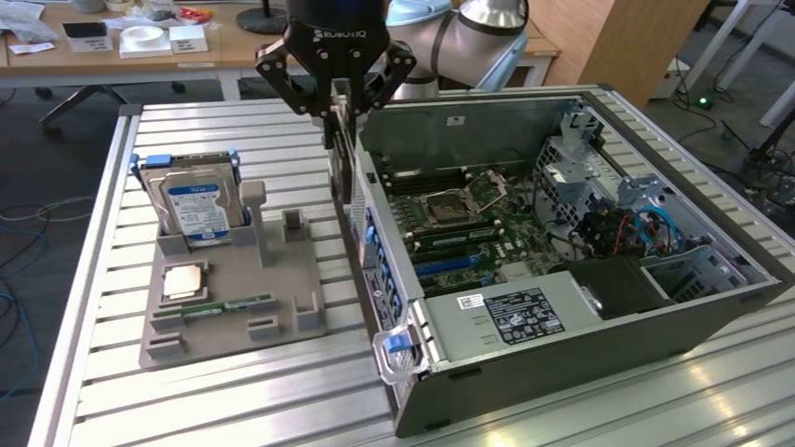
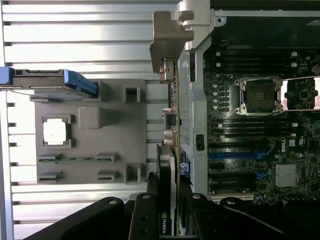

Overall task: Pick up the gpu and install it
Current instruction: 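Pick up the gpu and move the gpu toward the slot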

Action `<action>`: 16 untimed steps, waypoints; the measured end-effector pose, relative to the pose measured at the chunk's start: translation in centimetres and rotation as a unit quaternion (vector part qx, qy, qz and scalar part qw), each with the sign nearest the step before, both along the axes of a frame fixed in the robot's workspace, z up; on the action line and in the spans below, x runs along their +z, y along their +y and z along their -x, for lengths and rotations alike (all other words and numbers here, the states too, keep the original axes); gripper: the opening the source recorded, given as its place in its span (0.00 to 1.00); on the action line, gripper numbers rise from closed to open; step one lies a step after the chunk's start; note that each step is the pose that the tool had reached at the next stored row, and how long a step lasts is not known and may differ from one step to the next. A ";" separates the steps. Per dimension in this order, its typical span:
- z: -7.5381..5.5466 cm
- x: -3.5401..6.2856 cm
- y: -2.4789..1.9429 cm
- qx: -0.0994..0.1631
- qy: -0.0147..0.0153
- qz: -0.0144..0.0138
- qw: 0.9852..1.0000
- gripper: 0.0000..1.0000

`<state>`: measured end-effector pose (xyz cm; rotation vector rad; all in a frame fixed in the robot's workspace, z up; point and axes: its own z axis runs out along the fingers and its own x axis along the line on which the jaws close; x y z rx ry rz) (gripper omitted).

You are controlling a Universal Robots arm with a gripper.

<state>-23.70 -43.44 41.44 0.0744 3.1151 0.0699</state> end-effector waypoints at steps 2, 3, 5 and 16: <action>-0.5 0.00 0.00 0.000 0.000 0.000 1.000 0.27; -0.7 0.01 0.00 0.000 0.000 0.000 1.000 0.27; -1.2 0.00 0.00 0.000 0.000 0.000 1.000 0.27; -4.1 0.00 0.01 0.000 0.000 0.000 1.000 0.27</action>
